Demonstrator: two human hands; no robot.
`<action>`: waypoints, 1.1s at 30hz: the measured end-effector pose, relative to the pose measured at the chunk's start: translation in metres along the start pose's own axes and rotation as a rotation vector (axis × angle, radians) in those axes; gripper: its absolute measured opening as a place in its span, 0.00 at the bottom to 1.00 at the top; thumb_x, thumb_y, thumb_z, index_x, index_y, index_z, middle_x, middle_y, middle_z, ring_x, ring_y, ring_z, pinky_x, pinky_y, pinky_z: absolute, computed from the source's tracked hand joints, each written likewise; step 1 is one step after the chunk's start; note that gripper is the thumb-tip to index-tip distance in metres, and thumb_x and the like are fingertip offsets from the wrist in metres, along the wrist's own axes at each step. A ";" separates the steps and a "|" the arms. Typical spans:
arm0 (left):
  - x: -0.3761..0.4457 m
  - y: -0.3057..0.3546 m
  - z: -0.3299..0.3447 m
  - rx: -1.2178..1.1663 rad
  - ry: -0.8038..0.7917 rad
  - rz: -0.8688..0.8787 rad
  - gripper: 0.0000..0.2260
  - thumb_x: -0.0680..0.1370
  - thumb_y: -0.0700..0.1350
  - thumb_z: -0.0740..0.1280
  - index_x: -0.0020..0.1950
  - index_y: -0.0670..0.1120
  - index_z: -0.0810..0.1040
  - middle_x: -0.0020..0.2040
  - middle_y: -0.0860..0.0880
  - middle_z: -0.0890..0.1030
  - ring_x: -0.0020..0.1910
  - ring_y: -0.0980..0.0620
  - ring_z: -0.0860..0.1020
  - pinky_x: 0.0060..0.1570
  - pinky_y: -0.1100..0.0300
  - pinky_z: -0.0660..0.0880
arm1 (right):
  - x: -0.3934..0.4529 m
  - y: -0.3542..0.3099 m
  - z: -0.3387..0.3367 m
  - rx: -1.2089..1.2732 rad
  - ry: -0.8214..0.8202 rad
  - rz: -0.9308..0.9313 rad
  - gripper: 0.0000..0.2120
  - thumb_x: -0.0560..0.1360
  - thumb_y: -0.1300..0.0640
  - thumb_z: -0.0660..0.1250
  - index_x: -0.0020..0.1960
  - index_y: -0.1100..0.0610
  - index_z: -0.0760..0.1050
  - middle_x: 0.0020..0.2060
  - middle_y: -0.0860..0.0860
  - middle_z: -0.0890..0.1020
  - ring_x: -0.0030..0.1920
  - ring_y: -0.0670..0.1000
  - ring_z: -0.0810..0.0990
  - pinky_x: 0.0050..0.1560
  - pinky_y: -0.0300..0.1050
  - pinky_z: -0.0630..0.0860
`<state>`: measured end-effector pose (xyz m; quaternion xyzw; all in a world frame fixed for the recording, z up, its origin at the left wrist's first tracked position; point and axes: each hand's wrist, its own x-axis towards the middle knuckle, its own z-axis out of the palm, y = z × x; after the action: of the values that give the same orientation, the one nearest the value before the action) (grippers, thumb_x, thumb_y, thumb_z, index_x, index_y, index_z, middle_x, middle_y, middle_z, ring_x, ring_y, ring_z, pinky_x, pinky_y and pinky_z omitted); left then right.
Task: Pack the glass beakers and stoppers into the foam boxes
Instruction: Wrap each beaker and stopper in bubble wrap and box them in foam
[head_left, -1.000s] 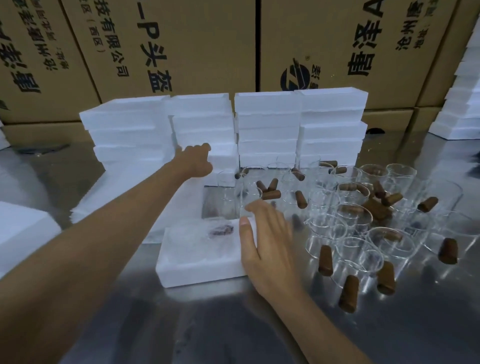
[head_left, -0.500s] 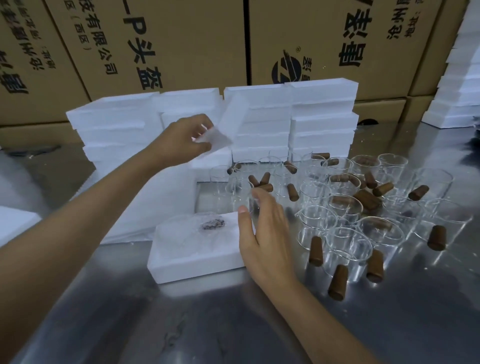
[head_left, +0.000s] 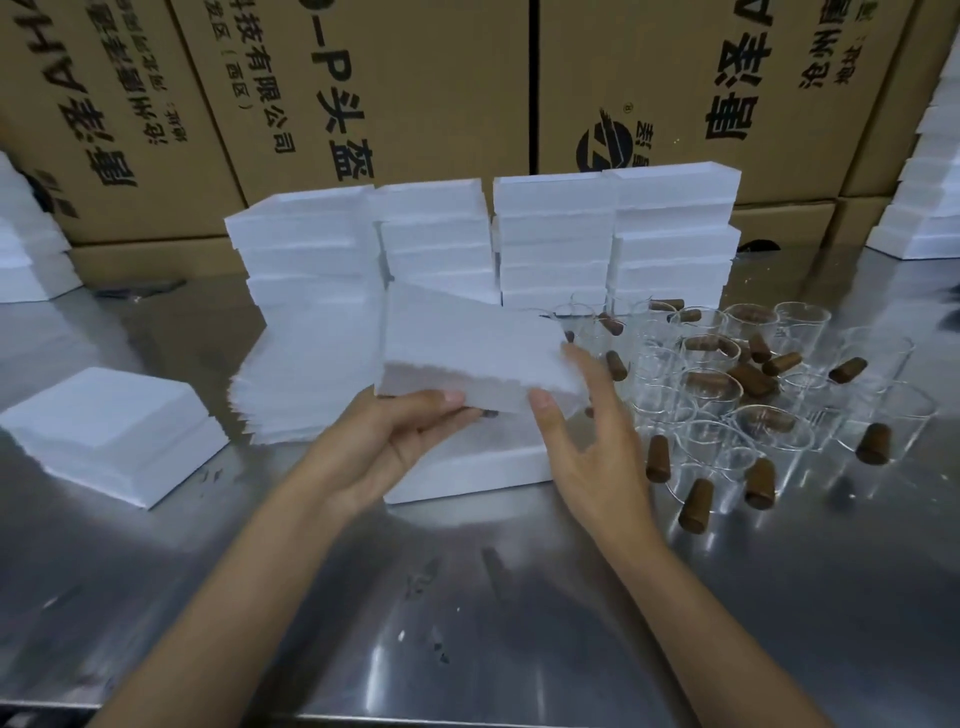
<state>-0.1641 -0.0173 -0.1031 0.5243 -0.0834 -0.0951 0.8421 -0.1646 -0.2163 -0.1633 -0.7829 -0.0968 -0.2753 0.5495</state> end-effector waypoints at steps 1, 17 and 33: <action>-0.004 0.000 -0.003 0.000 0.018 -0.009 0.11 0.71 0.31 0.70 0.53 0.34 0.83 0.59 0.35 0.81 0.60 0.40 0.80 0.54 0.55 0.80 | -0.003 0.000 0.000 0.001 0.001 -0.010 0.21 0.79 0.39 0.62 0.71 0.41 0.68 0.67 0.36 0.73 0.67 0.36 0.69 0.67 0.45 0.71; -0.045 0.021 -0.051 0.646 0.408 -0.010 0.37 0.60 0.69 0.71 0.68 0.62 0.71 0.57 0.56 0.80 0.52 0.55 0.82 0.46 0.54 0.79 | -0.012 -0.001 0.001 -0.031 -0.052 0.072 0.15 0.82 0.47 0.59 0.69 0.45 0.70 0.63 0.41 0.77 0.62 0.43 0.76 0.64 0.48 0.73; -0.018 -0.020 -0.031 0.689 0.508 0.053 0.20 0.76 0.61 0.65 0.65 0.54 0.76 0.63 0.58 0.77 0.63 0.53 0.75 0.69 0.49 0.69 | -0.011 -0.001 0.001 -0.049 -0.040 0.042 0.13 0.81 0.52 0.62 0.65 0.48 0.74 0.62 0.43 0.74 0.63 0.44 0.73 0.62 0.44 0.72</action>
<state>-0.1758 0.0057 -0.1353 0.7792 0.0861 0.0922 0.6139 -0.1736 -0.2138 -0.1686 -0.8033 -0.0843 -0.2502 0.5338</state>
